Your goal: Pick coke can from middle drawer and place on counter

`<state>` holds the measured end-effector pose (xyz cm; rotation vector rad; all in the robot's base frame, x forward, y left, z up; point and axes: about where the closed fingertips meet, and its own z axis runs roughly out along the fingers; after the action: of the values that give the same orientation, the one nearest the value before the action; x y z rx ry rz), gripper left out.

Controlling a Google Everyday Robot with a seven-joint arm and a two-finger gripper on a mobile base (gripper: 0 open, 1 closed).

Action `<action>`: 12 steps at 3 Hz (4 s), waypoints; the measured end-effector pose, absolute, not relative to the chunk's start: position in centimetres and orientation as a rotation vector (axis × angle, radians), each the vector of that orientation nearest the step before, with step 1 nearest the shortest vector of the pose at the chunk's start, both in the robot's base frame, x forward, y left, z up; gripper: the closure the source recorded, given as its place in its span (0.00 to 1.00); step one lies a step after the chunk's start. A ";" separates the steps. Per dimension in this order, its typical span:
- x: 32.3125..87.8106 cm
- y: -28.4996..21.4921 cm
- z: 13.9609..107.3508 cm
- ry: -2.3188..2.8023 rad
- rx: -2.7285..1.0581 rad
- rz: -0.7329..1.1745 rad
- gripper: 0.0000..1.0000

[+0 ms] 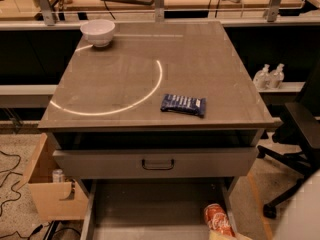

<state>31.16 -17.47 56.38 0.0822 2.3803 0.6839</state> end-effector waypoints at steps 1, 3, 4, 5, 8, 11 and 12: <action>30.0 -17.6 59.6 2.244 0.028 0.738 1.00; 30.8 -19.2 63.5 2.036 0.078 0.822 1.00; 31.8 -24.7 60.3 2.026 0.200 0.858 1.00; 31.8 -24.7 60.3 2.026 0.200 0.858 1.00; 37.9 -25.2 71.1 1.926 -0.004 0.821 1.00; 41.8 -27.2 83.7 1.788 -0.180 0.684 1.00; 41.3 -27.0 86.6 1.762 -0.220 0.640 1.00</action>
Offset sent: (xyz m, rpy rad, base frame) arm 0.0157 -0.1280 0.0811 0.1920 -0.3425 0.0612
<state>41.30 -27.03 86.56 -0.2198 1.7621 0.6399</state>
